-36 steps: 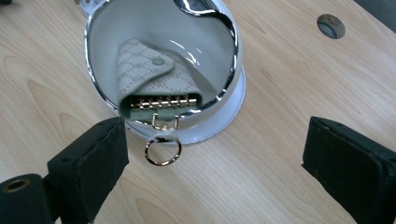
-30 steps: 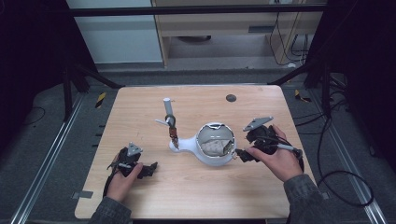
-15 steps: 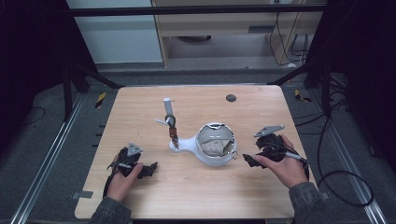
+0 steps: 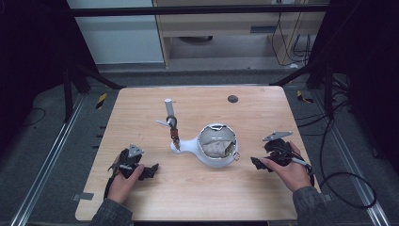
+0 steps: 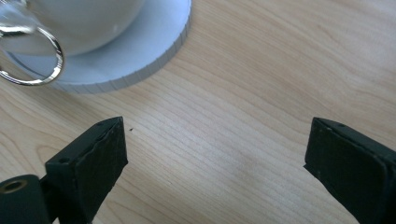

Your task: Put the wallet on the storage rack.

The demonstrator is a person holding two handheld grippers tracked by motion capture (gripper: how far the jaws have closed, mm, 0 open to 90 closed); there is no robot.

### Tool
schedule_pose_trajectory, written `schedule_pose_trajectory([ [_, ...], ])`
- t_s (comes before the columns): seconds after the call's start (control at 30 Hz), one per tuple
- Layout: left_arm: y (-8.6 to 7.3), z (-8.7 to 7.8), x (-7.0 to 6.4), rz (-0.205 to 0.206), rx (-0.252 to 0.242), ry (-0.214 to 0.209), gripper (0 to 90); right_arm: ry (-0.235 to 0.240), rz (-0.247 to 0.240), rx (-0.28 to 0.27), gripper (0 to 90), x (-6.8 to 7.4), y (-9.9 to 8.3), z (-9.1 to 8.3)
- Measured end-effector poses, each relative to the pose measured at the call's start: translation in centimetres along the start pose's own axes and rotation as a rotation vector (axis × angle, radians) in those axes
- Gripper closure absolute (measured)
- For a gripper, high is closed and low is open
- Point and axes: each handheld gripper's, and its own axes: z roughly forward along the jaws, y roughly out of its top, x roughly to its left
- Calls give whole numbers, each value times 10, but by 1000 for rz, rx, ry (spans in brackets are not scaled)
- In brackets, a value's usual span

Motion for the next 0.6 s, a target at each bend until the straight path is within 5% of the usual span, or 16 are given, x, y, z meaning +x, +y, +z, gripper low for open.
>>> schedule_pose_trajectory([
  [0.6, 0, 0, 0, -1, 0, 1, 0, -48, 69, -6, 55, -14, -15, 25],
])
